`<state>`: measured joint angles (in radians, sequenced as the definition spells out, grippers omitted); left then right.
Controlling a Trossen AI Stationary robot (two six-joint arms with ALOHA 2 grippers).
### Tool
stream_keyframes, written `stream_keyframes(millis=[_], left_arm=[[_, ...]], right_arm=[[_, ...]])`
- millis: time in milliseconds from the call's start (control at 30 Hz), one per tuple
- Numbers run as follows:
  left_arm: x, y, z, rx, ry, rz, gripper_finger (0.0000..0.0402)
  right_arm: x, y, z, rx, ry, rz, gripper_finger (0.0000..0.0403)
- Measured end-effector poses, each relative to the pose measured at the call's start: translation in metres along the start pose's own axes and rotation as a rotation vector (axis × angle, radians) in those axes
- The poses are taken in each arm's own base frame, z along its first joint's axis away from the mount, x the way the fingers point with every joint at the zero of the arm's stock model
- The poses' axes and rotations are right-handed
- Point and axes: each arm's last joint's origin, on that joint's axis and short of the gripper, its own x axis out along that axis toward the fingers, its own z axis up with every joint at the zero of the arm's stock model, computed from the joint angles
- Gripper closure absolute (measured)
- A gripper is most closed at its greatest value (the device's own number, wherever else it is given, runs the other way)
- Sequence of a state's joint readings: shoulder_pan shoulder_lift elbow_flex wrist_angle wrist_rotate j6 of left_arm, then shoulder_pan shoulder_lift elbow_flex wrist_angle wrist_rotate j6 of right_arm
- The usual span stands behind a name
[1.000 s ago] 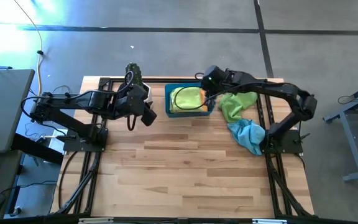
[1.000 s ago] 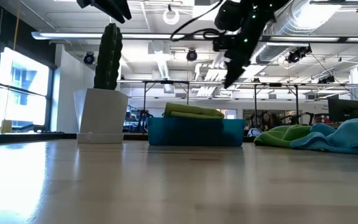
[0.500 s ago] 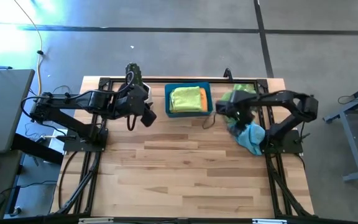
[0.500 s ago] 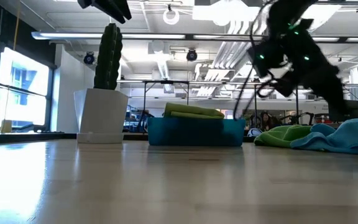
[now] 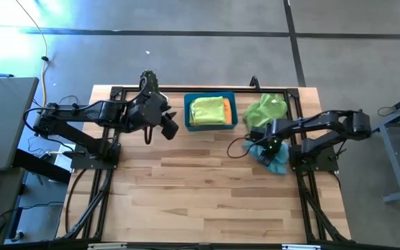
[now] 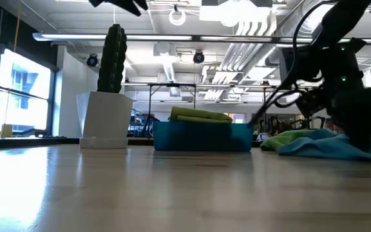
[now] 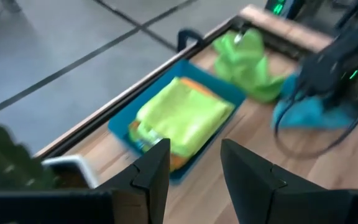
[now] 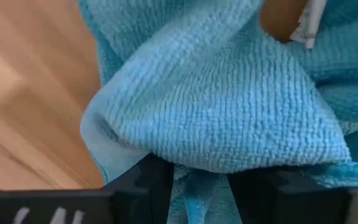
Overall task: Fold microfiber towels
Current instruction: Fold the blue microfiber towel
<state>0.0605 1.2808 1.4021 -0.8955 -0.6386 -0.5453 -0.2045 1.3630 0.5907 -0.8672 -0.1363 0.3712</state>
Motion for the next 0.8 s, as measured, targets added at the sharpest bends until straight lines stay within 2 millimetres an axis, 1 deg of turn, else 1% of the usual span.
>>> stream_keyframes(millis=[100,267,400,467,567,633,733,800], left_arm=[[0.0,-0.004,0.005,-0.042,-0.039,-0.047,0.0268],[0.0,-0.008,0.012,-0.09,-0.09,-0.093,0.0268],[0.001,-0.011,0.012,-0.09,-0.074,-0.131,0.0268],[0.004,-0.014,0.01,-0.083,-0.054,-0.154,0.0268],[0.005,-0.019,0.007,-0.066,-0.011,-0.206,0.0268],[0.006,-0.025,0.004,-0.071,0.013,-0.244,0.0268],[0.011,-0.036,-0.002,-0.065,0.066,-0.281,0.0268],[0.014,-0.044,-0.007,-0.051,0.097,-0.306,0.0268]], right_arm=[[-0.001,0.008,0.007,-0.088,-0.116,0.052,0.027],[-0.007,0.025,0.03,-0.273,-0.399,0.143,0.027],[-0.023,0.041,0.052,-0.37,-0.71,0.216,0.027],[-0.031,0.046,0.056,-0.37,-0.801,0.254,0.027],[-0.043,0.049,0.051,-0.322,-0.784,0.294,0.027],[-0.048,0.052,0.042,-0.339,-0.743,0.291,0.027],[-0.05,0.055,0.03,-0.402,-0.709,0.211,0.027],[-0.046,0.054,0.024,-0.412,-0.675,0.117,0.027]])
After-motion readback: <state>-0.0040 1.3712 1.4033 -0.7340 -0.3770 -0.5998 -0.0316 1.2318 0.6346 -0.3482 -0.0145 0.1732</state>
